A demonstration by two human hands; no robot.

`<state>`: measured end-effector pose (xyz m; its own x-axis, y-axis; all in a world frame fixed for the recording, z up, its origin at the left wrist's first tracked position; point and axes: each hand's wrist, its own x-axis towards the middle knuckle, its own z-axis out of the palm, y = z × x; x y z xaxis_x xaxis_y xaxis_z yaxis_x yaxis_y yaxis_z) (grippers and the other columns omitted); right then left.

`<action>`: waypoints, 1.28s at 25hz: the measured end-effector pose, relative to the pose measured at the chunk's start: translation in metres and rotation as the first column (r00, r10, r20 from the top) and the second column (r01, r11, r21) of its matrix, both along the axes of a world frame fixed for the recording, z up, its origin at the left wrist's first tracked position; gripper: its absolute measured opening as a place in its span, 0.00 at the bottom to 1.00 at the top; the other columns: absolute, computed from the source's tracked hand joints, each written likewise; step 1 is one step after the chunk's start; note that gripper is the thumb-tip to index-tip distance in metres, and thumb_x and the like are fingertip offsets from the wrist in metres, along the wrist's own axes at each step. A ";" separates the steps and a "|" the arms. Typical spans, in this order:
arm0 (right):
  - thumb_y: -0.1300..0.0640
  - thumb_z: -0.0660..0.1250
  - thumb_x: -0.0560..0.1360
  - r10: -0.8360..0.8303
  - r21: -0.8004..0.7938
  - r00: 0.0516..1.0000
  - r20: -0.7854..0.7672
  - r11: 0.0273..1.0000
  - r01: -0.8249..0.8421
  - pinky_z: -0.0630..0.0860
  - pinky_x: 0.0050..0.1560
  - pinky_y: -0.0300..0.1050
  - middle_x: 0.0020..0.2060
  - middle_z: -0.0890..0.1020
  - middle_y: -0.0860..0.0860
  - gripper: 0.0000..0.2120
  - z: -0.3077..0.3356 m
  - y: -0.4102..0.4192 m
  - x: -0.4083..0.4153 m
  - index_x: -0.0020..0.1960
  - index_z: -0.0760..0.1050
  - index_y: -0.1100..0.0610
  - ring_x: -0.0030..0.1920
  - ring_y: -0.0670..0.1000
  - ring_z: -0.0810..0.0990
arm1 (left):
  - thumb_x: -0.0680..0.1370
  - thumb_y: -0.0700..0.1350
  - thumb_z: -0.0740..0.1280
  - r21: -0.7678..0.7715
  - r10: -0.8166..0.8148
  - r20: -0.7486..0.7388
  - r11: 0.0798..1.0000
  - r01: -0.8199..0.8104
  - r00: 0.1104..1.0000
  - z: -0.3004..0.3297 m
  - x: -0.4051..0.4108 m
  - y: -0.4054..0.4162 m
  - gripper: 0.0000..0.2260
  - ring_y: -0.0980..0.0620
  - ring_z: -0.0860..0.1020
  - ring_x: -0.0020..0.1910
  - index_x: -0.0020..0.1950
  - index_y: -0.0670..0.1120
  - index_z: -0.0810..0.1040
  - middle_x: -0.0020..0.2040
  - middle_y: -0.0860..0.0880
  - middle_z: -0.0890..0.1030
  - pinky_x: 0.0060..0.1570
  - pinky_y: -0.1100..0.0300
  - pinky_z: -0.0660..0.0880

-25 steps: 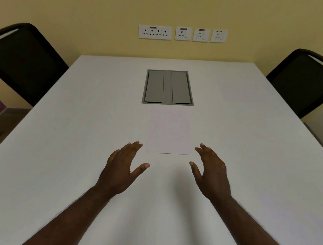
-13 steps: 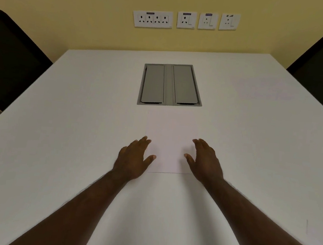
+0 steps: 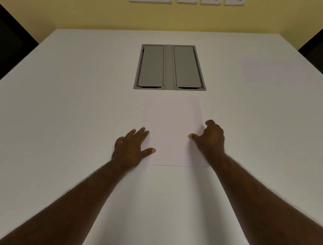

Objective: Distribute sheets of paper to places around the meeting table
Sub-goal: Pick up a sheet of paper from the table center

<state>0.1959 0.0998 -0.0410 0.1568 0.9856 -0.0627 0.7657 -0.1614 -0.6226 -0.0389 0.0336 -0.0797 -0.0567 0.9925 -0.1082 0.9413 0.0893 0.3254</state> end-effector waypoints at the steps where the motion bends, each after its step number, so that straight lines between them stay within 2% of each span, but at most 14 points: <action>1: 0.54 0.76 0.69 -0.024 0.024 0.999 -0.047 0.999 0.025 0.71 0.53 0.45 0.53 0.81 0.59 0.25 -0.001 0.002 0.003 0.60 0.73 0.63 0.57 0.60 0.78 | 0.77 0.65 0.59 0.004 0.002 0.004 1.000 -0.002 1.000 -0.001 0.000 0.000 0.32 0.53 0.52 0.78 0.78 0.55 0.57 0.79 0.56 0.55 0.74 0.48 0.52; 3: 0.57 0.76 0.69 -0.081 0.049 0.990 -0.119 0.995 0.087 0.69 0.47 0.41 0.47 0.83 0.58 0.17 -0.002 0.005 0.008 0.54 0.78 0.62 0.52 0.58 0.81 | 0.77 0.65 0.59 0.010 0.005 0.013 1.000 -0.005 1.000 -0.002 0.000 0.000 0.32 0.54 0.52 0.78 0.77 0.56 0.57 0.79 0.57 0.55 0.74 0.48 0.52; 5: 0.58 0.76 0.68 -0.116 0.058 0.982 -0.148 0.990 0.125 0.69 0.47 0.40 0.46 0.84 0.57 0.14 -0.004 0.007 0.010 0.51 0.80 0.61 0.50 0.57 0.81 | 0.76 0.65 0.59 0.021 0.013 0.015 1.000 -0.013 1.000 -0.005 0.000 0.000 0.32 0.54 0.53 0.78 0.77 0.56 0.57 0.79 0.57 0.55 0.74 0.49 0.51; 10: 0.62 0.72 0.72 -0.061 0.144 0.990 -0.129 0.986 0.080 0.68 0.45 0.40 0.42 0.86 0.55 0.09 -0.010 0.002 0.010 0.52 0.80 0.59 0.46 0.55 0.82 | 0.76 0.66 0.60 0.030 0.037 0.032 0.999 -0.038 0.999 -0.010 -0.001 0.000 0.31 0.56 0.53 0.78 0.77 0.58 0.58 0.79 0.59 0.56 0.73 0.49 0.49; 13: 0.65 0.67 0.74 -0.033 0.258 0.995 -0.096 0.965 0.057 0.71 0.46 0.42 0.47 0.84 0.55 0.10 -0.015 -0.003 0.008 0.54 0.80 0.58 0.49 0.56 0.81 | 0.75 0.66 0.60 0.030 0.042 0.039 0.999 -0.043 0.998 -0.011 -0.002 0.001 0.31 0.56 0.53 0.78 0.76 0.58 0.58 0.79 0.59 0.56 0.73 0.49 0.49; 15: 0.62 0.68 0.74 -0.022 0.314 0.998 -0.062 0.948 0.040 0.73 0.48 0.44 0.52 0.80 0.56 0.09 -0.017 -0.005 0.006 0.54 0.80 0.57 0.53 0.57 0.79 | 0.75 0.66 0.59 0.027 0.041 0.035 0.999 -0.042 0.999 -0.011 -0.001 0.001 0.31 0.55 0.52 0.78 0.77 0.59 0.58 0.79 0.60 0.56 0.73 0.48 0.49; 19: 0.59 0.68 0.75 -0.003 0.190 0.984 -0.178 0.981 0.038 0.66 0.43 0.39 0.44 0.83 0.54 0.10 -0.016 0.004 0.005 0.55 0.79 0.57 0.41 0.52 0.78 | 0.76 0.66 0.59 0.016 0.033 0.020 0.999 -0.033 0.999 -0.010 0.000 0.001 0.31 0.55 0.51 0.78 0.77 0.58 0.56 0.79 0.59 0.54 0.73 0.49 0.48; 22: 0.60 0.69 0.75 -0.052 0.174 0.947 -0.318 0.978 0.112 0.72 0.47 0.43 0.44 0.85 0.56 0.10 -0.011 0.004 0.004 0.56 0.79 0.59 0.42 0.52 0.79 | 0.75 0.64 0.63 0.053 0.052 0.126 0.997 -0.059 0.991 -0.006 0.003 -0.003 0.36 0.54 0.53 0.78 0.78 0.55 0.53 0.80 0.55 0.52 0.74 0.48 0.50; 24: 0.60 0.69 0.74 -0.072 0.191 0.881 -0.468 0.965 0.180 0.75 0.49 0.45 0.42 0.84 0.54 0.09 -0.003 -0.002 0.005 0.54 0.80 0.57 0.42 0.52 0.81 | 0.75 0.61 0.66 0.103 0.129 0.306 0.980 -0.168 0.943 0.002 0.004 -0.005 0.39 0.52 0.56 0.77 0.79 0.51 0.51 0.80 0.51 0.53 0.73 0.50 0.55; 25: 0.60 0.69 0.74 -0.068 0.187 0.835 -0.546 0.962 0.201 0.76 0.49 0.46 0.41 0.84 0.52 0.08 0.002 -0.005 0.006 0.52 0.80 0.55 0.41 0.51 0.81 | 0.75 0.60 0.65 0.111 0.184 0.417 0.962 -0.250 0.890 0.009 0.005 -0.006 0.38 0.51 0.57 0.77 0.79 0.49 0.52 0.80 0.49 0.55 0.73 0.51 0.56; 27: 0.60 0.69 0.74 -0.051 0.153 0.725 -0.687 0.965 0.213 0.78 0.49 0.48 0.40 0.84 0.52 0.07 0.011 -0.016 0.011 0.50 0.80 0.53 0.40 0.50 0.82 | 0.77 0.58 0.64 0.068 0.268 0.626 0.917 -0.393 0.733 0.026 0.006 -0.009 0.34 0.50 0.61 0.76 0.78 0.49 0.54 0.78 0.48 0.60 0.73 0.53 0.60; 29: 0.61 0.70 0.74 -0.036 0.114 0.598 -0.801 0.971 0.211 0.79 0.50 0.48 0.42 0.85 0.54 0.06 0.021 -0.033 0.017 0.49 0.80 0.52 0.41 0.50 0.82 | 0.79 0.57 0.62 0.039 0.279 0.745 0.889 -0.457 0.606 0.047 0.006 -0.015 0.27 0.51 0.67 0.72 0.75 0.50 0.62 0.73 0.50 0.69 0.67 0.60 0.66; 31: 0.62 0.71 0.74 -0.038 0.085 0.517 -0.855 0.973 0.213 0.80 0.50 0.45 0.41 0.85 0.52 0.07 0.032 -0.057 0.019 0.48 0.80 0.50 0.42 0.49 0.83 | 0.79 0.56 0.62 0.055 0.230 0.810 0.886 -0.460 0.540 0.073 0.003 -0.026 0.16 0.55 0.75 0.63 0.65 0.53 0.74 0.61 0.56 0.78 0.54 0.71 0.70; 32: 0.62 0.71 0.74 -0.041 0.079 0.505 -0.862 0.974 0.213 0.80 0.49 0.43 0.40 0.86 0.49 0.08 0.037 -0.069 0.020 0.48 0.80 0.50 0.41 0.47 0.83 | 0.79 0.55 0.63 0.064 0.201 0.835 0.889 -0.454 0.512 0.086 0.002 -0.032 0.09 0.58 0.78 0.57 0.57 0.55 0.78 0.54 0.59 0.81 0.49 0.72 0.71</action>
<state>0.2159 0.0304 -0.0038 0.2371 0.9674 -0.0888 -0.1680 -0.0492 -0.9846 -0.0373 0.0013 0.0065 -0.4007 0.9152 -0.0427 0.2044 0.1347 0.9696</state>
